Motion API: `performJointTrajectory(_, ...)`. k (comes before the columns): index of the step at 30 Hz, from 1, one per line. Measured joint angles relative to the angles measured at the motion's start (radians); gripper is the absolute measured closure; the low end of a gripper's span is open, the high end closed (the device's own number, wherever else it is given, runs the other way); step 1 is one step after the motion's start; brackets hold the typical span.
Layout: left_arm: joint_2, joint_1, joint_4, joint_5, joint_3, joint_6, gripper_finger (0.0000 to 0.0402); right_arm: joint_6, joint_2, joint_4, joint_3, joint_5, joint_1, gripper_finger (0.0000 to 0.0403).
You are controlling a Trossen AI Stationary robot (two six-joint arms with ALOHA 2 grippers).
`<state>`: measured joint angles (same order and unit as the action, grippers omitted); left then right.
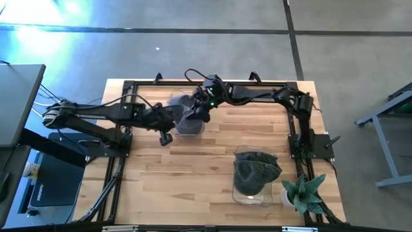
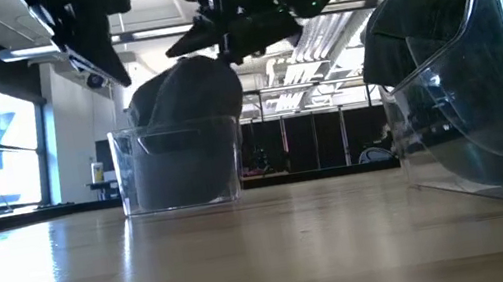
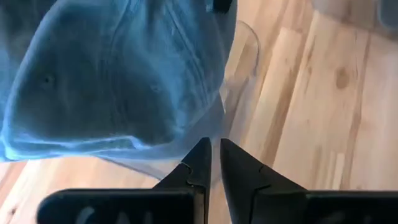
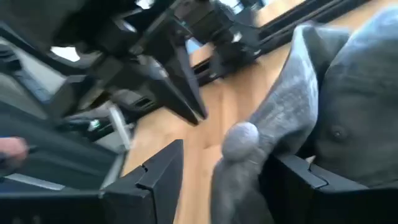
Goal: Pick & Place hat
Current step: Put the light gray cap into the top transparent bin
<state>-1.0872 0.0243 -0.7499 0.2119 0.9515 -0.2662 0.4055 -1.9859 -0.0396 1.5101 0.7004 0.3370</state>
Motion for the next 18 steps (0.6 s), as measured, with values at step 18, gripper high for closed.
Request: performJointTrajectory(18,-0.027,-0.158,0.097,0.086,0.0,-0.063,0.0401,0.097,-0.018,-0.055,0.047,0.217,0.025,0.0336)
